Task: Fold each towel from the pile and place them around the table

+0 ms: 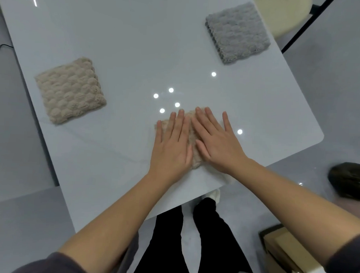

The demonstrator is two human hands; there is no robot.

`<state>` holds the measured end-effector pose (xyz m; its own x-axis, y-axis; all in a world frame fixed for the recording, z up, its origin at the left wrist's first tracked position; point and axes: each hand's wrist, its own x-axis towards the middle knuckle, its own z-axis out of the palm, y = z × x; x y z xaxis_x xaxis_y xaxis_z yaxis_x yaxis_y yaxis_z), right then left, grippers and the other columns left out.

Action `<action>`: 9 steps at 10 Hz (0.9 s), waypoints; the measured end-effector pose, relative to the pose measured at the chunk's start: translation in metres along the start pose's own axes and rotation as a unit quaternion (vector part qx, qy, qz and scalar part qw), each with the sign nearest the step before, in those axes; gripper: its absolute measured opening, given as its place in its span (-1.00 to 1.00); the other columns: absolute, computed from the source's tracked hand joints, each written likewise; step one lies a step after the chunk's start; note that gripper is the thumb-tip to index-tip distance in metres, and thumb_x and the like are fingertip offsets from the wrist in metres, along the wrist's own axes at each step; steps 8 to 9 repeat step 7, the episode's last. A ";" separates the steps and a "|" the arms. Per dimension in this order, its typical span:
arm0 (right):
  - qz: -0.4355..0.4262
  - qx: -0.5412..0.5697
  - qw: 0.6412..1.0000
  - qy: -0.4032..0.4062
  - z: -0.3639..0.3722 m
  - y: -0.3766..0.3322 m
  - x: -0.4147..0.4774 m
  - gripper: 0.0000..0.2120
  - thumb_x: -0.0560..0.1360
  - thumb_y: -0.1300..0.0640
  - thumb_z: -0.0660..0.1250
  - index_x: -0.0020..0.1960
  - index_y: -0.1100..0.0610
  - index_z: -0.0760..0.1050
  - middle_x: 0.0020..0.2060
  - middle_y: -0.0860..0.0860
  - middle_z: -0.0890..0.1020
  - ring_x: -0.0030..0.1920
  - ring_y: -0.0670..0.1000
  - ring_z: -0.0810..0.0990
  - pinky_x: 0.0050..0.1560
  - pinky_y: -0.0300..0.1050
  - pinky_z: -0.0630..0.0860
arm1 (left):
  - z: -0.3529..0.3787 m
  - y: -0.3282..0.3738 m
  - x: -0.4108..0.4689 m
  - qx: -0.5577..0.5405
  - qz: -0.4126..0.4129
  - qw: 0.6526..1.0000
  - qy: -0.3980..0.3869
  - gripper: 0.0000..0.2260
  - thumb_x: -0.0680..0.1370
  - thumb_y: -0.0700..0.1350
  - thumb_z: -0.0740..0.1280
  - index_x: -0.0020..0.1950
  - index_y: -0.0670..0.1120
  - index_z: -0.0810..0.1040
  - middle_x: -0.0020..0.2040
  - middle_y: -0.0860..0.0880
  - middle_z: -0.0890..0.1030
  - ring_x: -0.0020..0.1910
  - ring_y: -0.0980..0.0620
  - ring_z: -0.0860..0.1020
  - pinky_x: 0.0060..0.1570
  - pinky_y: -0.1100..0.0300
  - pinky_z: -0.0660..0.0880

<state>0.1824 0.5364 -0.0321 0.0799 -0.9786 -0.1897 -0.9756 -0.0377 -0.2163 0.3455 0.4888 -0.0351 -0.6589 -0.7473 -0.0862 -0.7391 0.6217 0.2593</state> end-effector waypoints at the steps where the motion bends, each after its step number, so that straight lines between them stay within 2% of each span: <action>1: -0.002 -0.006 1.000 -0.031 -0.006 0.014 -0.009 -0.43 0.62 -0.05 -0.12 0.58 0.13 0.07 0.58 0.08 0.05 0.57 0.09 -0.03 0.50 0.30 -0.06 | 0.007 0.006 -0.005 0.017 -0.010 0.999 -0.051 -0.42 0.58 0.02 0.00 0.57 -0.19 0.10 0.58 -0.15 0.13 0.57 -0.10 0.06 0.50 -0.18 -0.01; 2: -0.019 -0.019 0.998 -0.053 -0.011 0.037 -0.017 -0.43 0.62 -0.06 -0.12 0.58 0.11 0.05 0.58 0.08 0.06 0.57 0.10 -0.02 0.50 0.30 -0.04 | 0.010 0.015 -0.005 0.022 -0.050 0.997 -0.057 -0.42 0.57 0.00 0.00 0.57 -0.19 0.10 0.58 -0.15 0.11 0.57 -0.11 0.04 0.51 -0.18 -0.04; 3: -0.041 -0.029 0.995 -0.082 -0.020 0.062 -0.021 -0.42 0.61 -0.08 -0.13 0.58 0.10 0.05 0.58 0.08 0.06 0.57 0.11 -0.01 0.50 0.30 -0.03 | 0.004 0.038 0.000 0.017 -0.109 0.994 -0.023 -0.41 0.56 -0.03 0.03 0.57 -0.19 0.07 0.59 -0.15 0.04 0.57 -0.11 0.00 0.51 -0.16 -0.07; 5: -0.103 -0.042 0.984 -0.142 -0.033 0.130 -0.041 -0.40 0.59 -0.11 -0.22 0.60 0.05 -0.08 0.59 0.07 -0.08 0.58 0.13 -0.12 0.51 0.27 -0.08 | 0.012 0.120 0.016 -0.017 -0.248 0.968 -0.023 -0.40 0.60 -0.05 0.08 0.60 -0.13 -0.08 0.60 -0.12 -0.10 0.57 -0.08 -0.16 0.49 -0.09 -0.25; 6: -0.144 -0.067 0.972 -0.173 -0.045 0.170 -0.054 -0.44 0.66 -0.07 -0.08 0.60 0.02 -0.16 0.58 0.05 -0.18 0.57 0.10 -0.21 0.53 0.22 -0.16 | 0.021 0.165 0.025 -0.021 -0.300 0.953 -0.025 -0.37 0.59 -0.05 0.11 0.59 -0.13 -0.09 0.60 -0.13 -0.11 0.57 -0.09 -0.17 0.50 -0.12 -0.21; 7: -0.167 -0.086 0.966 -0.177 -0.061 0.200 -0.060 -0.44 0.67 -0.06 -0.07 0.60 0.01 -0.18 0.58 0.04 -0.20 0.57 0.10 -0.22 0.53 0.18 -0.15 | 0.031 0.200 0.036 -0.019 -0.334 0.942 -0.027 -0.37 0.57 -0.04 0.13 0.59 -0.13 -0.03 0.60 -0.15 -0.11 0.57 -0.10 -0.17 0.51 -0.13 -0.19; 9: -0.167 -0.086 0.966 -0.177 -0.061 0.200 -0.060 -0.44 0.67 -0.06 -0.07 0.60 0.01 -0.18 0.58 0.04 -0.20 0.57 0.10 -0.22 0.53 0.18 -0.15 | 0.031 0.200 0.036 -0.019 -0.334 0.942 -0.027 -0.37 0.57 -0.04 0.13 0.59 -0.13 -0.03 0.60 -0.15 -0.11 0.57 -0.10 -0.17 0.51 -0.13 -0.19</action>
